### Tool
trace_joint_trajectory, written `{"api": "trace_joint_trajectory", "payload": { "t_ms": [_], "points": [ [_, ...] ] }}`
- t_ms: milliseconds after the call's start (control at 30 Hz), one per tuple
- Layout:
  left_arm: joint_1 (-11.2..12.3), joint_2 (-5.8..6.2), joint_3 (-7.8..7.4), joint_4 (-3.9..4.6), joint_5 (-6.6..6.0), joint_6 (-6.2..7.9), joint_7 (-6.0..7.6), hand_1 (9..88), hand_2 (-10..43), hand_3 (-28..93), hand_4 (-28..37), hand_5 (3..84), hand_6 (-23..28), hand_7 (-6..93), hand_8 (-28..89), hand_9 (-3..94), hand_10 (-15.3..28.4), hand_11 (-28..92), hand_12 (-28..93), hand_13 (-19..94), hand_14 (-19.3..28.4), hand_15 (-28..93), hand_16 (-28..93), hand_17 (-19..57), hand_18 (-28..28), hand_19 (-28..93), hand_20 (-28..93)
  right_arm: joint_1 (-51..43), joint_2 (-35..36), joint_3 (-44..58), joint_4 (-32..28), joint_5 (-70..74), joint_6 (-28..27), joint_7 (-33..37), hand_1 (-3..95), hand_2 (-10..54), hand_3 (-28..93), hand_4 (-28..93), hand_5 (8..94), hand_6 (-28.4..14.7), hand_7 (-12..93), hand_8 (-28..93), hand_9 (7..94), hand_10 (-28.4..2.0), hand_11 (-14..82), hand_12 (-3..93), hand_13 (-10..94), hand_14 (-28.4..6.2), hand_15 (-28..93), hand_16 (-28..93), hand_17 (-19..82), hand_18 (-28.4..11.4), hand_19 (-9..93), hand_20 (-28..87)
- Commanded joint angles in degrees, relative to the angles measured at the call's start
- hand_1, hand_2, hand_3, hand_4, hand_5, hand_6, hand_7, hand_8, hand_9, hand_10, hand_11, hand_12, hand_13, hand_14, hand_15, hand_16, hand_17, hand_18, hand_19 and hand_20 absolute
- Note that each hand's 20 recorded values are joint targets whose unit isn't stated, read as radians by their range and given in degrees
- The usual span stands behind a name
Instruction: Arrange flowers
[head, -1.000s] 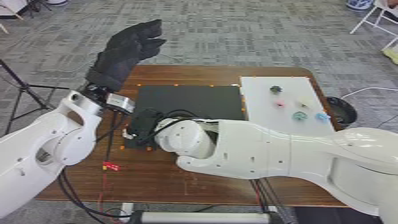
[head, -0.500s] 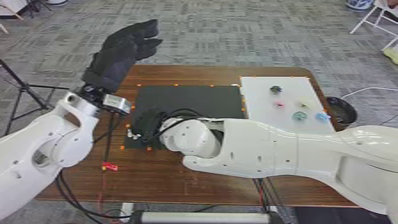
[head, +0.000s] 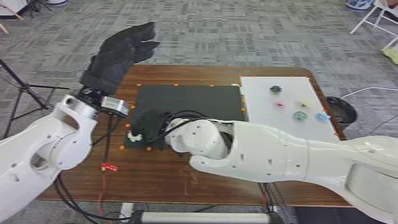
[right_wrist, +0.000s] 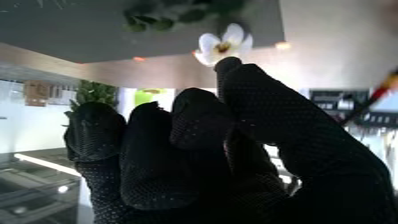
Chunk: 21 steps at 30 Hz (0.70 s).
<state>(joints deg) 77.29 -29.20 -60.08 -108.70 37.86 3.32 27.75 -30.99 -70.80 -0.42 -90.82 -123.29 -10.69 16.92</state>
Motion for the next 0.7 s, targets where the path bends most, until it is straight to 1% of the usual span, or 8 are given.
{"api": "trace_joint_trajectory", "payload": {
  "t_ms": [33,167,300,367,400,467,567,700],
  "points": [
    [3.5,-0.77,-3.33,-0.84,0.13,1.1,0.02,25.1,-2.6,68,-25.4,29.5,2.7,17.9,-8,22.3,10.8,18,20,18,13.1,28,6,-9.9,20.0,38,14,-4.2,3.7,5.6,-5.7,-0.1,1.5,-0.6,23.9,12.4,93,-4,39.0,4.0,17,-14,77.3,-11.9,74.9,34.1,77,-11.1,93,35,38,-25.8,93,59],
    [6.5,-1.58,-6.31,-1.14,-0.02,1.91,0.33,25.1,-2.6,68,-25.4,29.6,2.7,17.8,-8,22.3,10.7,18,20,18,13.1,28,6,-9.9,20.1,38,14,-7.6,7.1,11.2,-8.6,1.8,5.4,0.0,23.7,11.0,93,-12,39.1,3.7,16,-14,76.5,-12.2,74.6,32.7,76,-11.1,93,35,38,-25.8,93,58],
    [12.9,-3.16,-10.9,-2.14,-0.16,3.09,0.07,25.2,-2.5,68,-25.4,29.6,2.7,17.9,-8,22.4,10.7,18,20,18,13.1,28,6,-9.9,20.0,38,14,-12.8,15.7,19.0,-14.5,4.0,10.9,2.7,23.8,6.2,87,-19,41.5,2.3,15,-13,74.4,-12.3,70.4,31.1,73,-10.7,90,33,35,-24.8,92,55],
    [16.6,-4.25,-12.94,-2.68,-0.05,3.34,-0.78,25.2,-2.4,68,-25.4,29.6,2.7,18.0,-8,22.5,10.7,19,20,18,13.1,28,6,-9.9,20.0,38,14,-15.7,21.7,22.9,-17.1,4.8,15.1,3.3,22.8,2.7,84,-23,44.5,0.9,15,-12,66.4,-12.0,58.8,29.0,68,-11.0,89,32,32,-24.1,89,53],
    [17.7,-5.18,-13.85,-2.43,0.0,3.07,-1.83,25.2,-2.4,68,-25.4,29.6,2.7,18.0,-8,22.6,10.8,19,20,18,13.1,28,6,-9.8,20.0,38,14,-17.3,24.5,25.6,-17.2,4.1,16.8,3.2,22.5,1.2,83,-25,44.9,0.3,15,-11,63.1,-12.3,49.3,27.2,66,-11.4,89,31,30,-24.1,88,53],
    [20.6,-5.84,-15.52,-2.95,-0.05,3.61,-2.65,25.3,-2.4,68,-25.4,29.7,2.7,18.0,-8,22.7,10.7,19,20,19,13.2,28,6,-9.8,20.0,38,14,-20.8,30.8,29.1,-19.3,4.0,20.7,5.3,22.2,-1.5,82,-26,45.6,-0.3,16,-11,59.0,-12.3,38.0,24.4,63,-11.8,89,30,28,-23.7,86,53],
    [24.2,-6.29,-17.1,-3.74,-0.12,3.76,-3.08,25.2,-2.5,68,-25.3,29.7,2.7,18.0,-8,22.7,10.7,19,20,19,13.2,28,6,-9.9,20.0,38,14,-33.2,39.3,41.1,-23.8,1.9,21.5,8.2,23.2,-6.2,82,-27,44.8,-1.4,18,-11,49.4,-13.4,27.0,22.0,55,-12.9,87,28,23,-23.3,82,54],
    [29.3,-7.04,-20.4,-5.29,0.05,3.62,-3.73,25.2,-2.6,68,-25.4,29.8,2.7,17.8,-8,22.6,10.8,19,20,19,13.2,28,6,-9.8,20.0,38,14,-50.0,44.4,56.1,-26.2,-0.9,24.6,10.7,24.3,-9.4,82,-28,44.5,-2.7,19,-11,44.7,-13.0,23.0,22.8,49,-13.7,85,25,21,-23.1,79,55]
  ]
}}
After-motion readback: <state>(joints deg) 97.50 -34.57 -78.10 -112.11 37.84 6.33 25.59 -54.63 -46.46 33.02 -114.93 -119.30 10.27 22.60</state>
